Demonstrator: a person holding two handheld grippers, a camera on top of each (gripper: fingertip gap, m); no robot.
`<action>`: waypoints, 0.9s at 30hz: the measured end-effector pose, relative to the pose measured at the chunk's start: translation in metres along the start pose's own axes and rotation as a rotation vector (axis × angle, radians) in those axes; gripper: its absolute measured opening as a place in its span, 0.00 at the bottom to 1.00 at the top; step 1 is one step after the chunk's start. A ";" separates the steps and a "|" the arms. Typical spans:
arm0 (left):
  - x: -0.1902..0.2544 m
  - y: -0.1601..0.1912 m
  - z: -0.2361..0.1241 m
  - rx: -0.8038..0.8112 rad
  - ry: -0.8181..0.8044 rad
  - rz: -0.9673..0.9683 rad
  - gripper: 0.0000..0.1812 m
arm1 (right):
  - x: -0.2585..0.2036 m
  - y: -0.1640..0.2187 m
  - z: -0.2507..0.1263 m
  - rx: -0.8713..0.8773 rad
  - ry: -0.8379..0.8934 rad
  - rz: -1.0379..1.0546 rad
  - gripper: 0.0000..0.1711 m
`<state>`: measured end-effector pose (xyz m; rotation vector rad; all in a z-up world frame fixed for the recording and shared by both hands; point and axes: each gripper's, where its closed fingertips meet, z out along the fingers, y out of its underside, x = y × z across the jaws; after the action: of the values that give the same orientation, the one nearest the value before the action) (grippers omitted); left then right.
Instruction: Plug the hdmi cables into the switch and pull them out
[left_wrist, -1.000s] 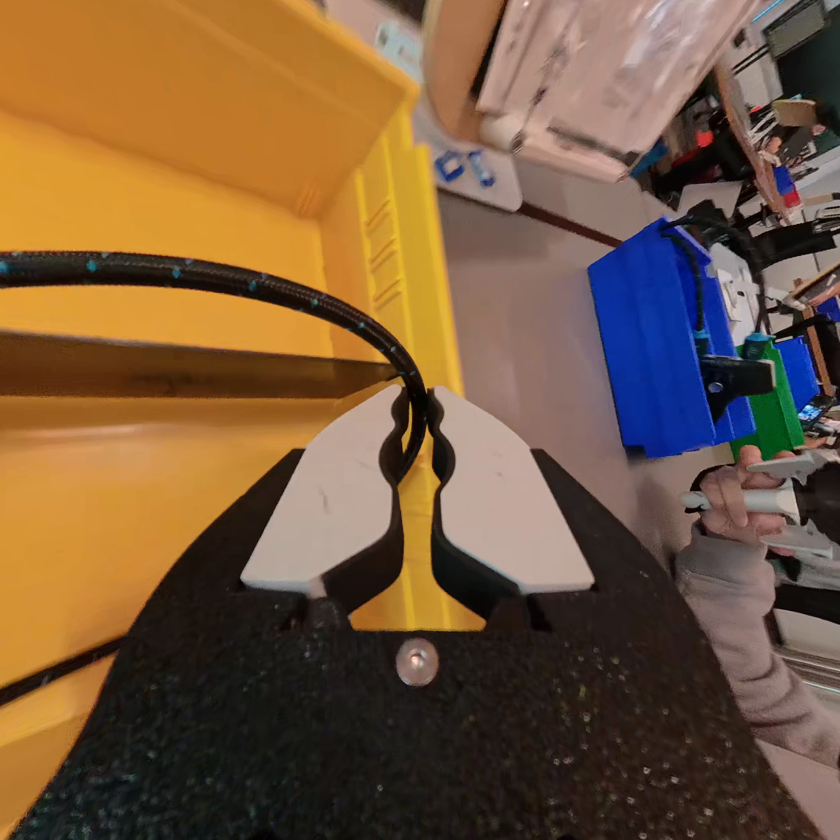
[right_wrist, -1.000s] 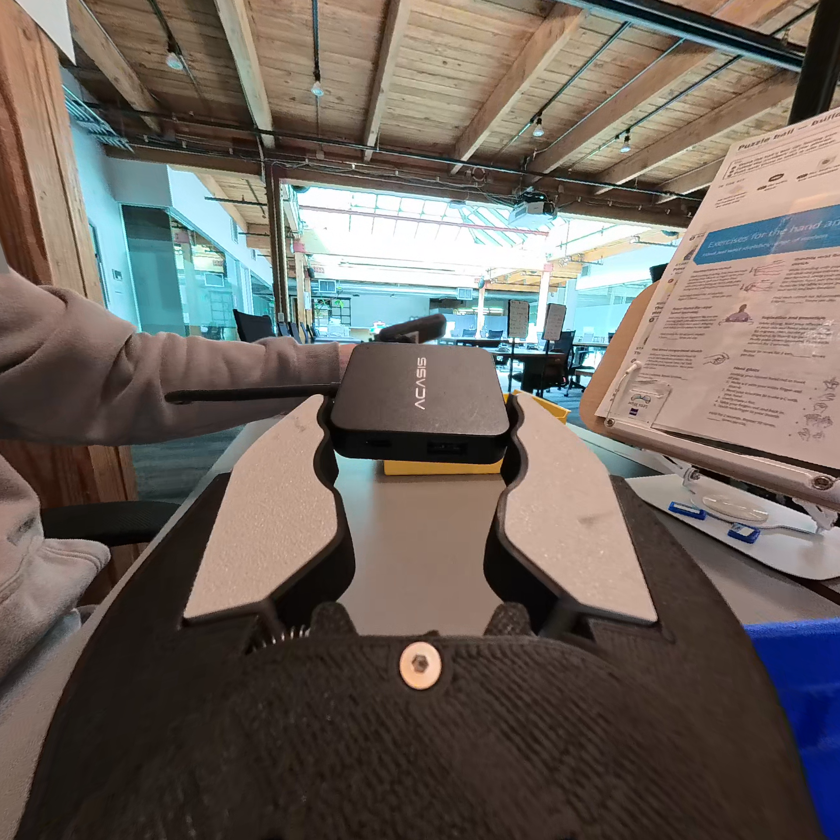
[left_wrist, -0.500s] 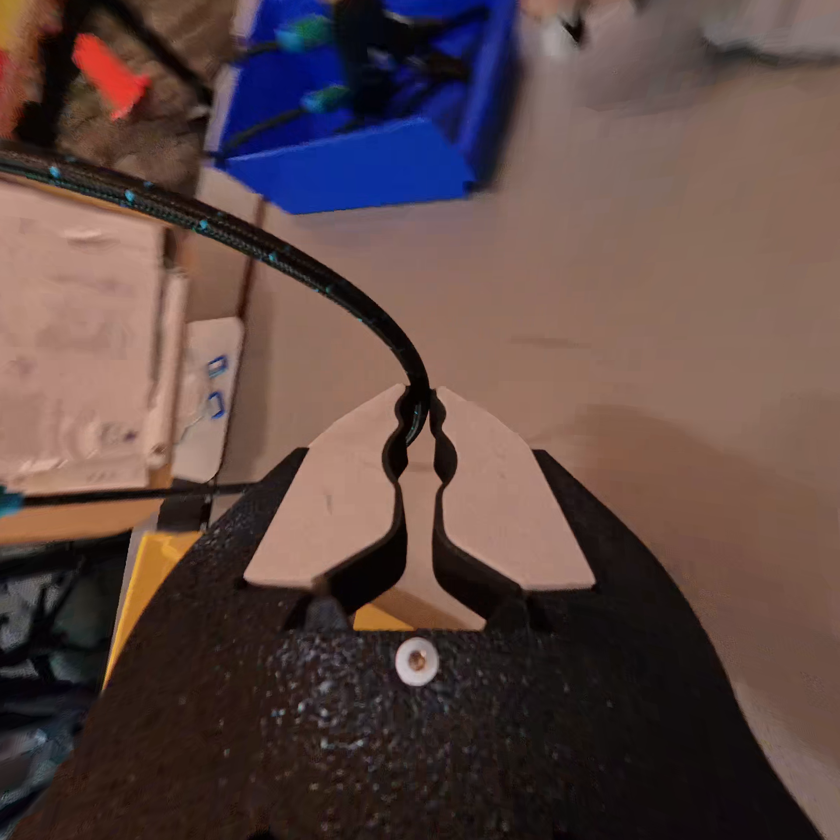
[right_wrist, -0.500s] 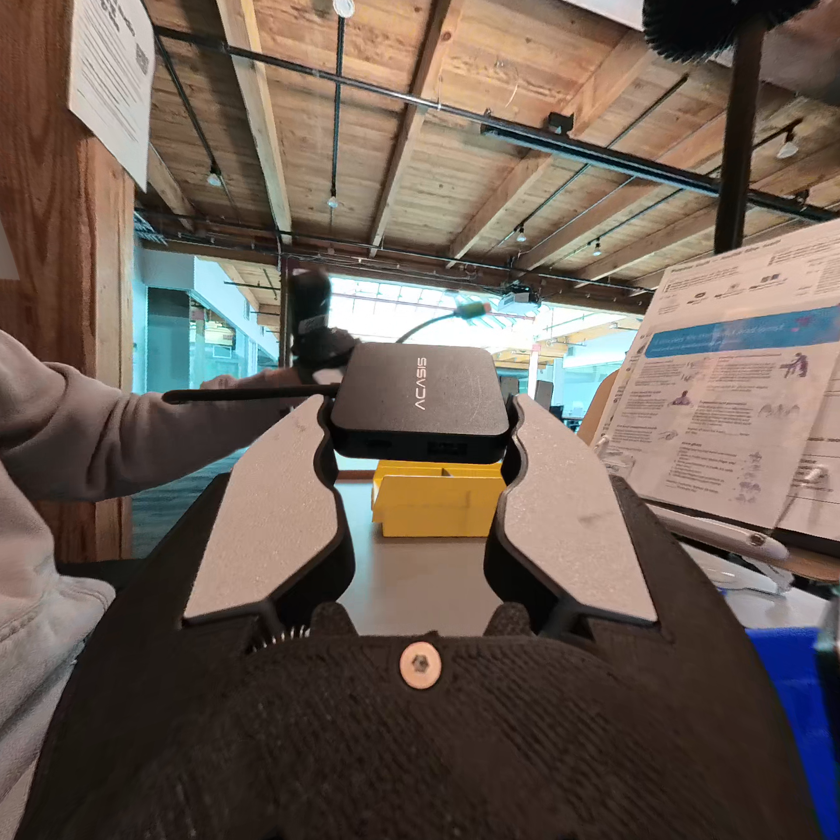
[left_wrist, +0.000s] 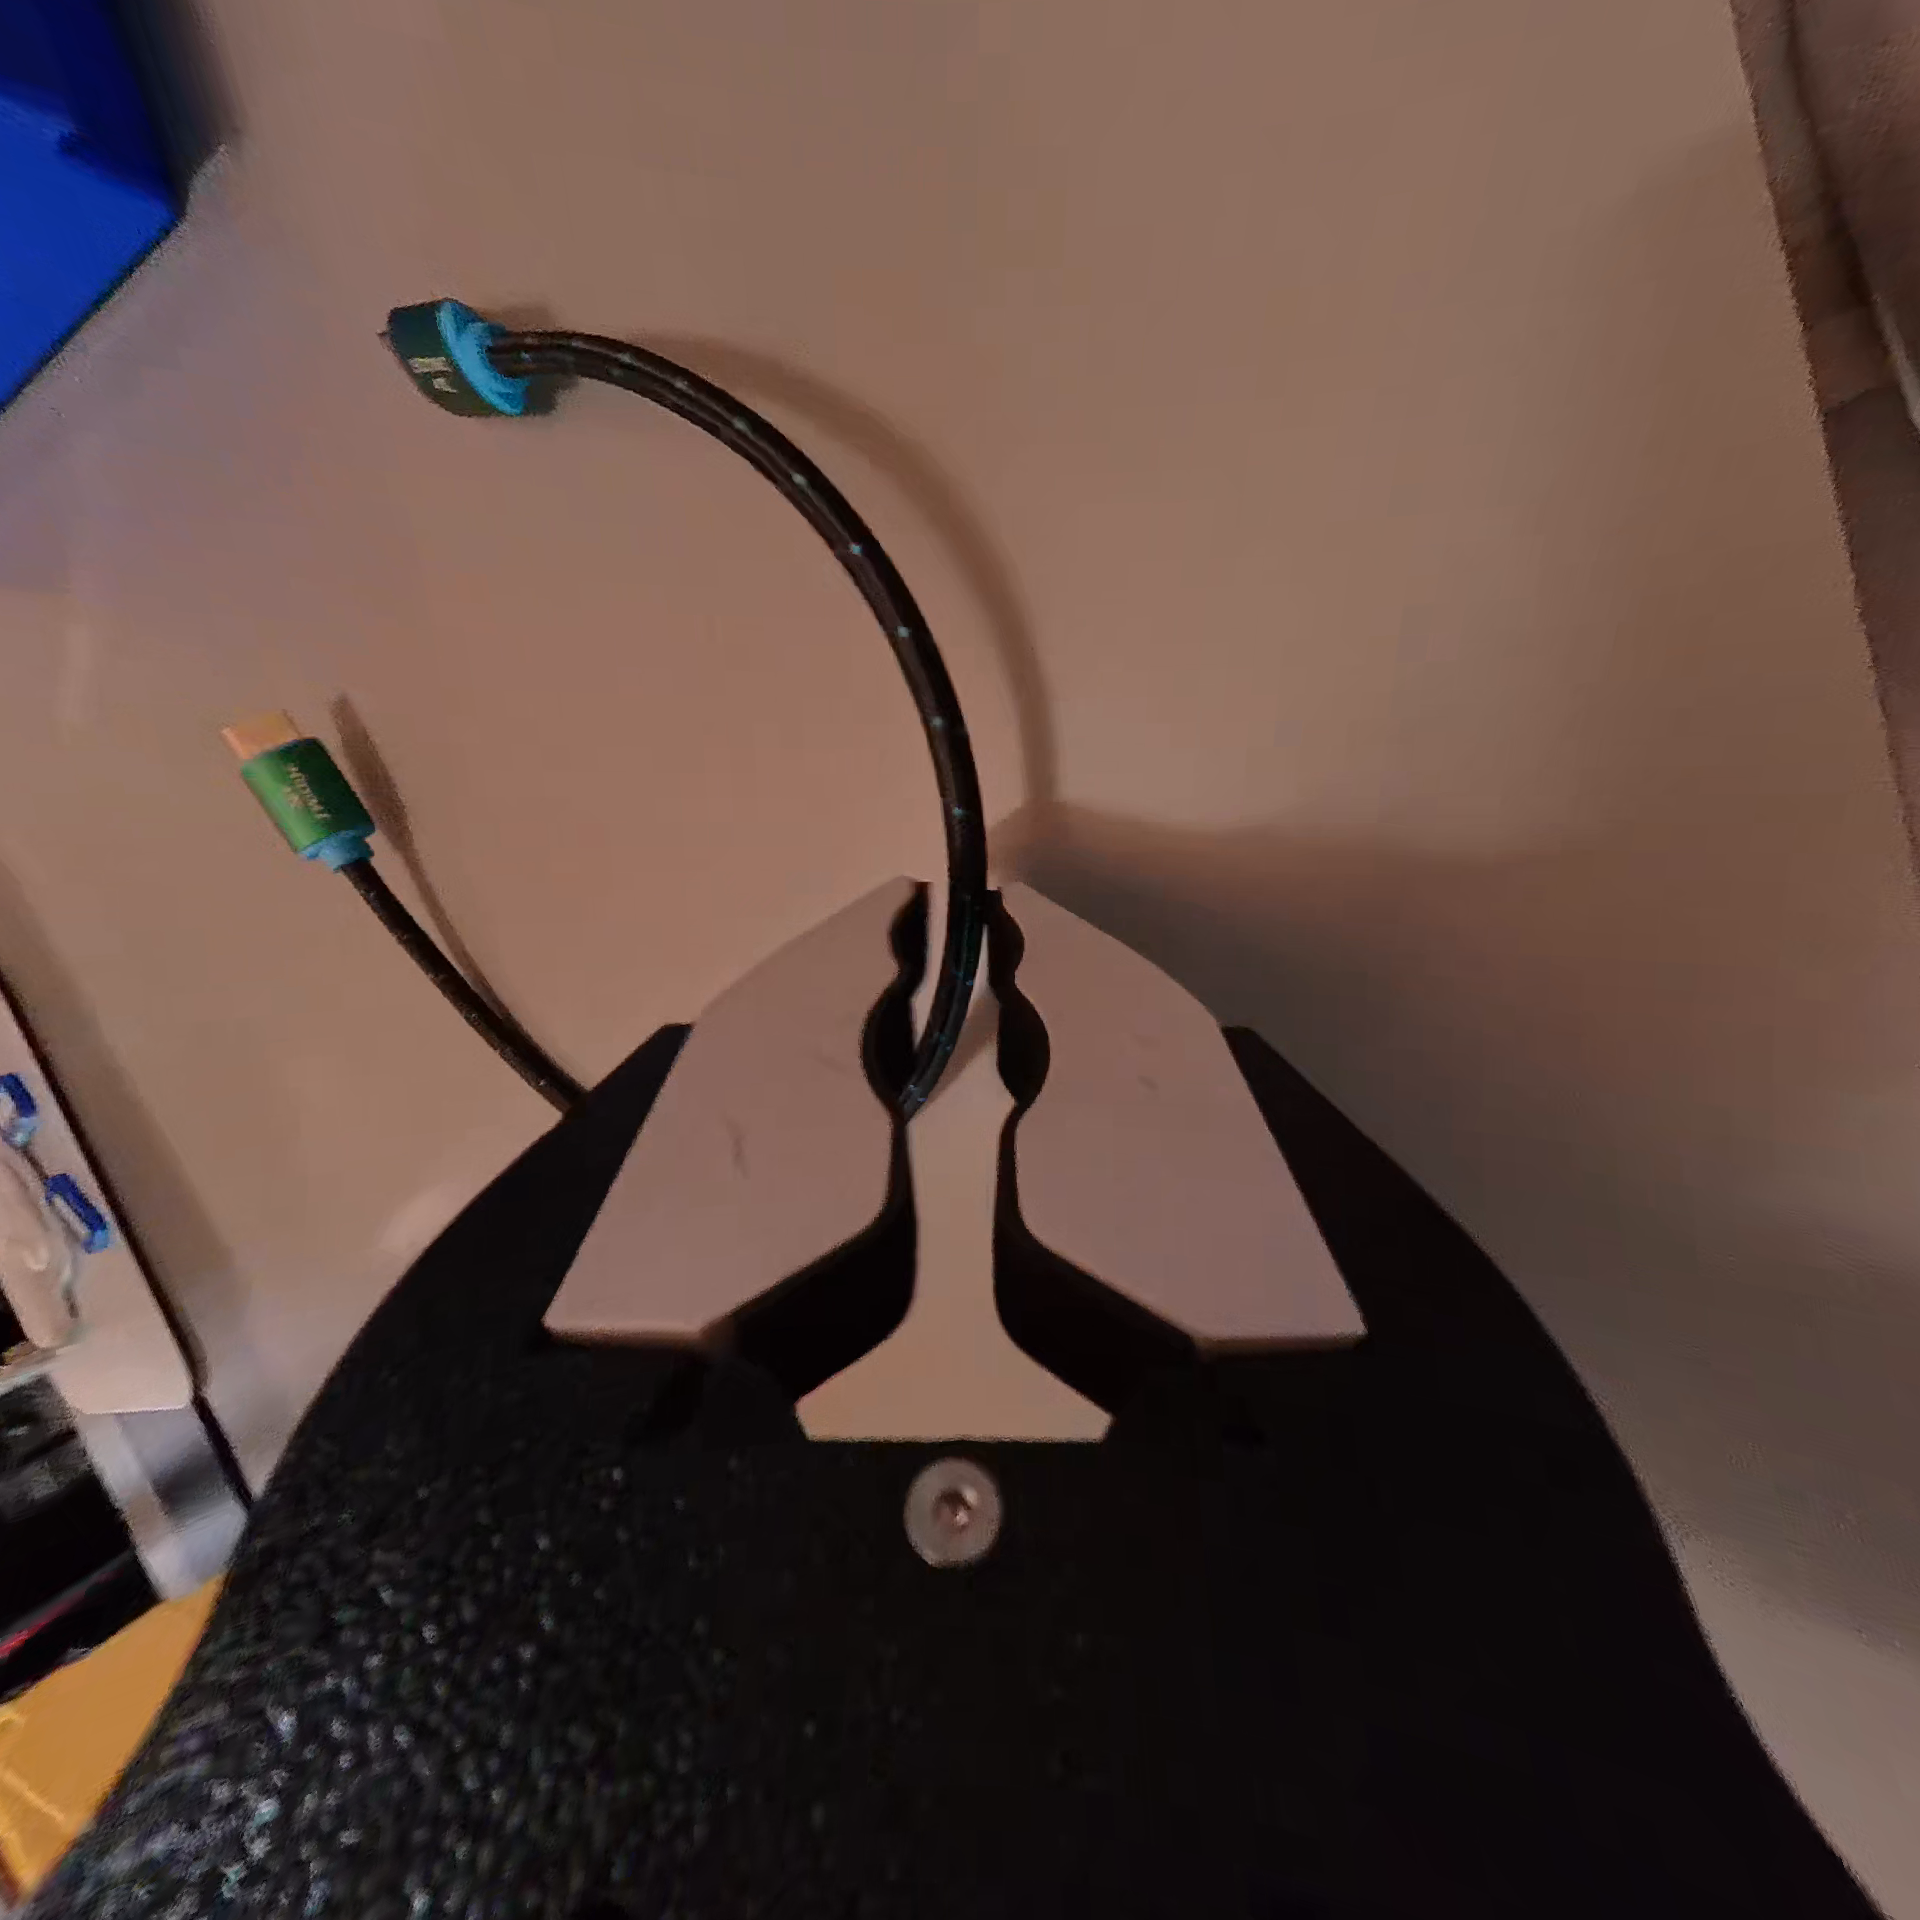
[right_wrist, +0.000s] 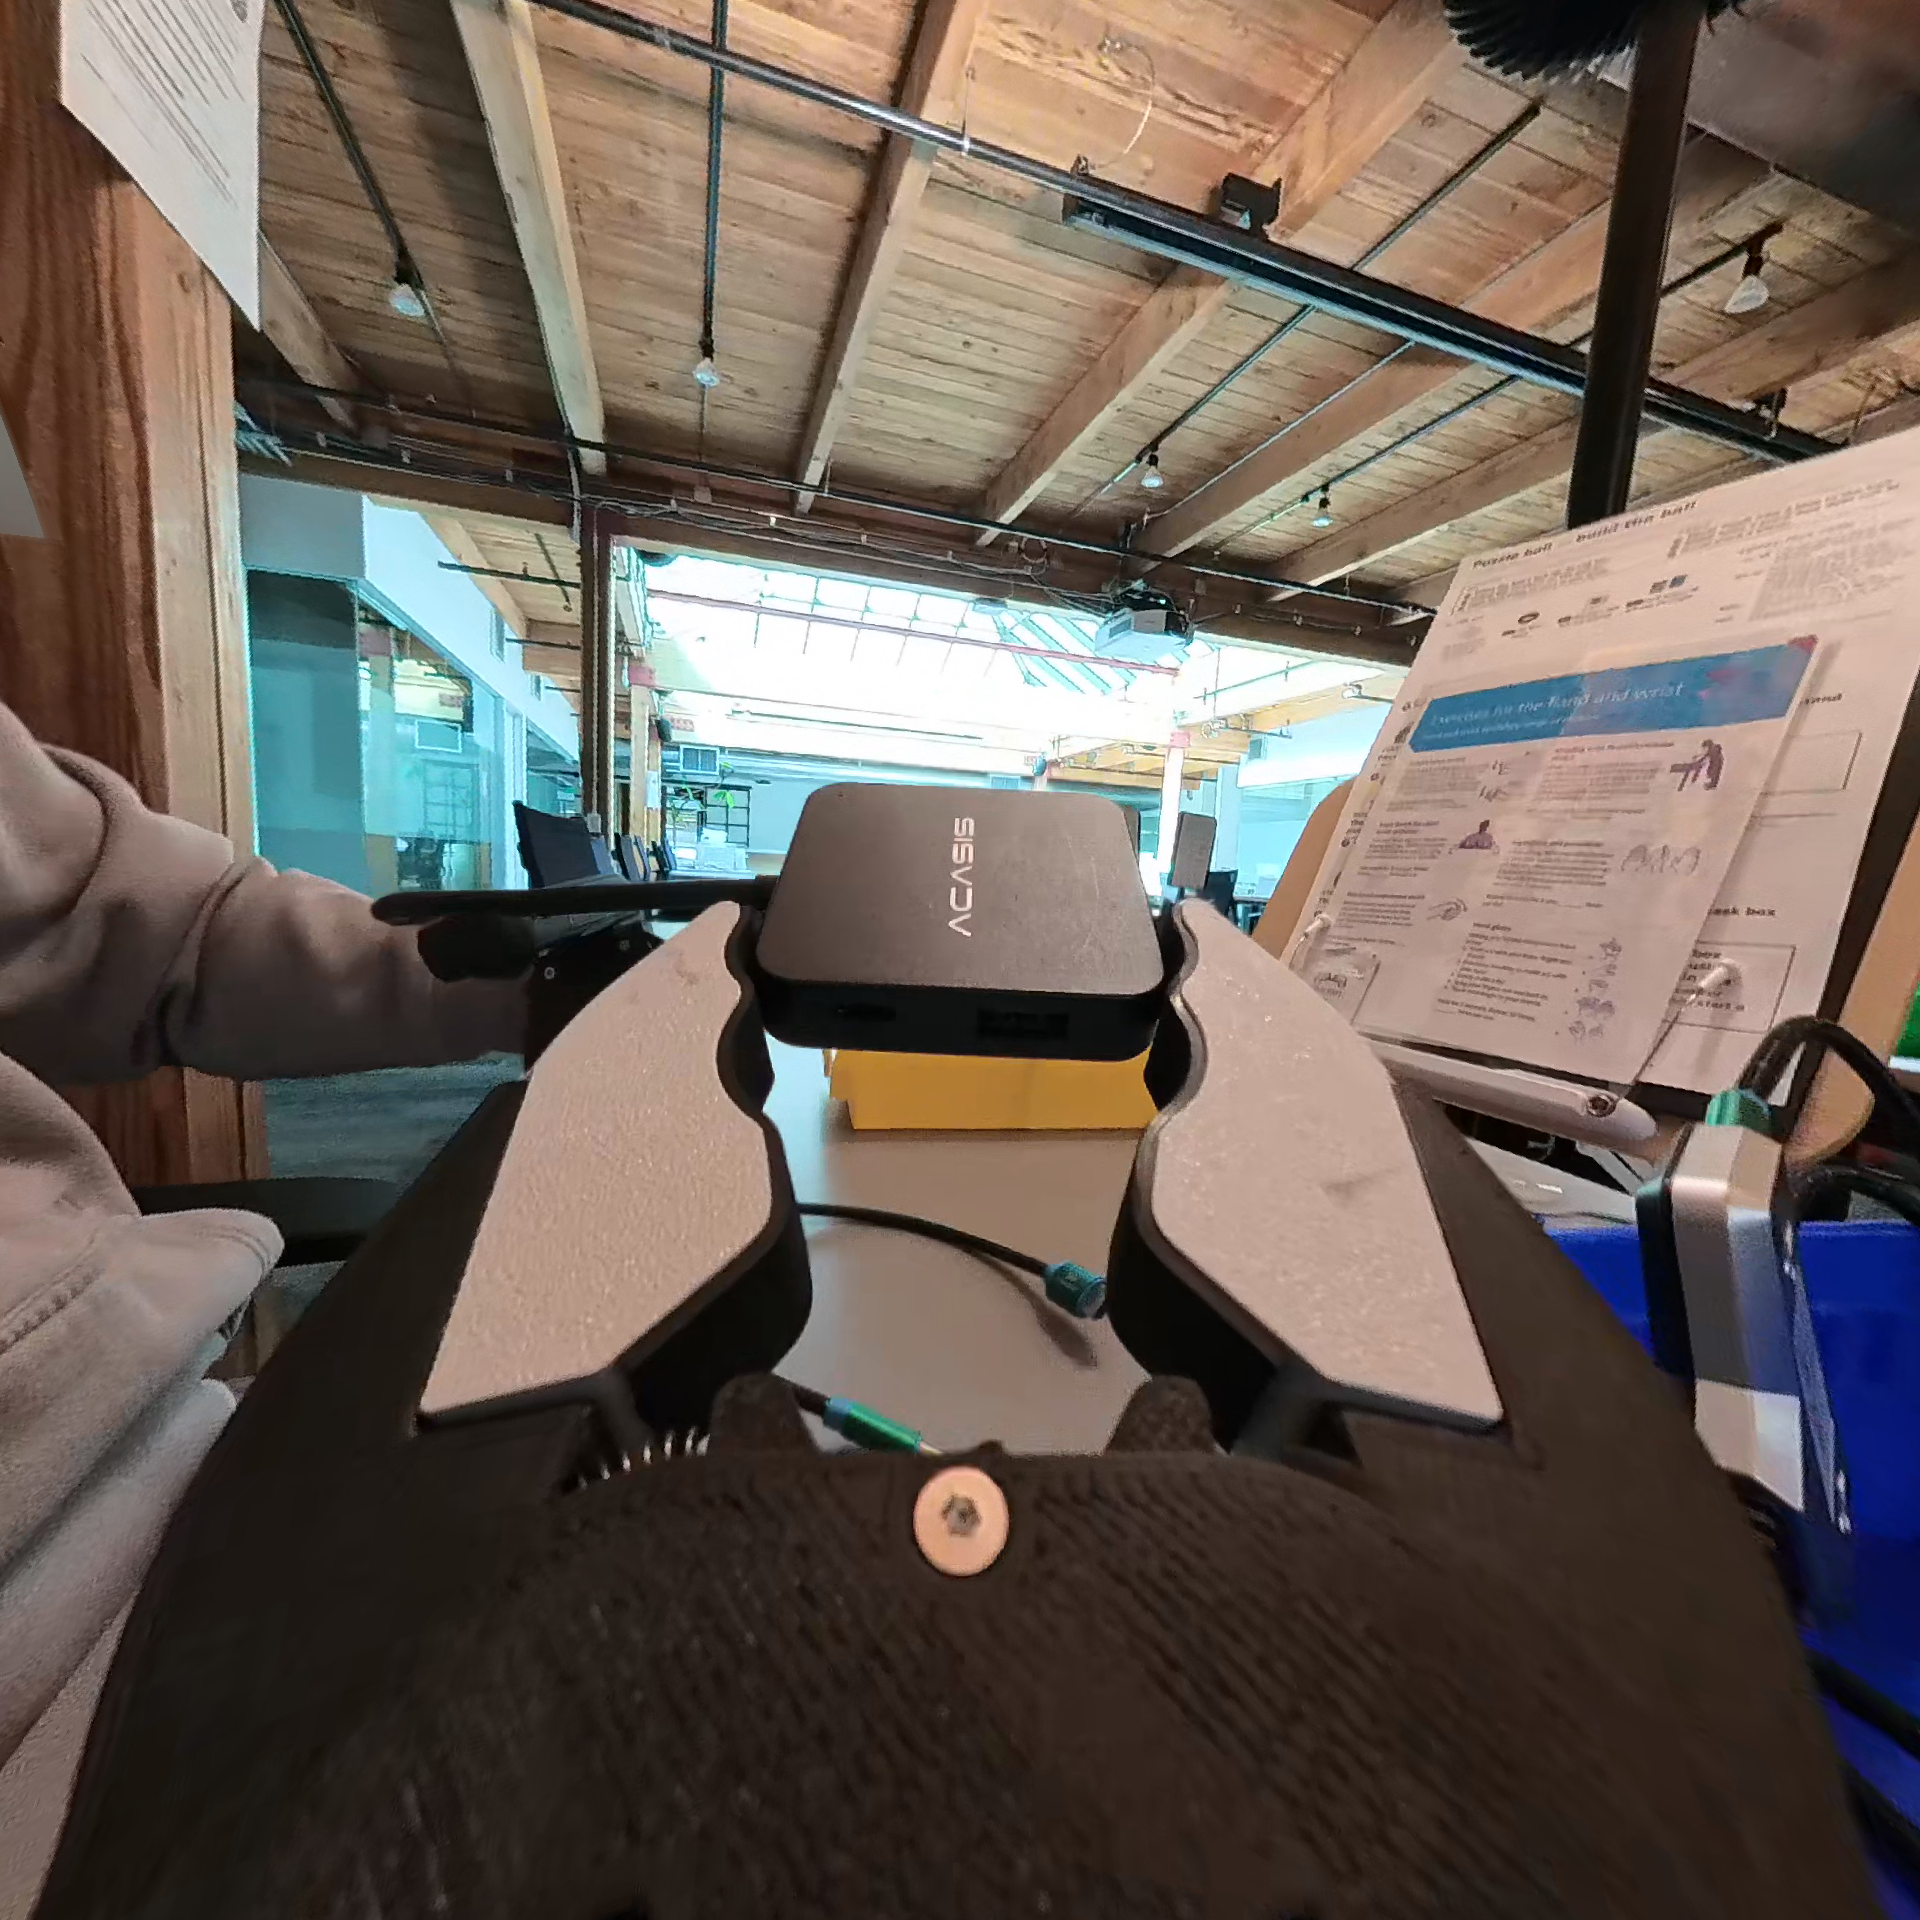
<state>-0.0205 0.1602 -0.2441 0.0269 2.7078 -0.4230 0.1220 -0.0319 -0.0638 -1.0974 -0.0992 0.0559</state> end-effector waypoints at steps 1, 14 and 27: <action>-0.002 -0.002 -0.002 0.018 0.001 -0.036 0.13 | 0.001 0.002 0.000 -0.007 0.002 0.003 0.42; -0.135 0.005 0.010 0.060 -0.501 -0.454 0.24 | -0.001 0.013 0.005 -0.026 -0.012 0.014 0.42; -0.171 0.021 0.068 0.069 -0.400 -0.485 0.26 | -0.002 0.021 0.006 -0.064 -0.020 0.010 0.42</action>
<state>0.1647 0.1673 -0.2434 -0.6360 2.2819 -0.5867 0.1190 -0.0175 -0.0797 -1.1618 -0.1145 0.0727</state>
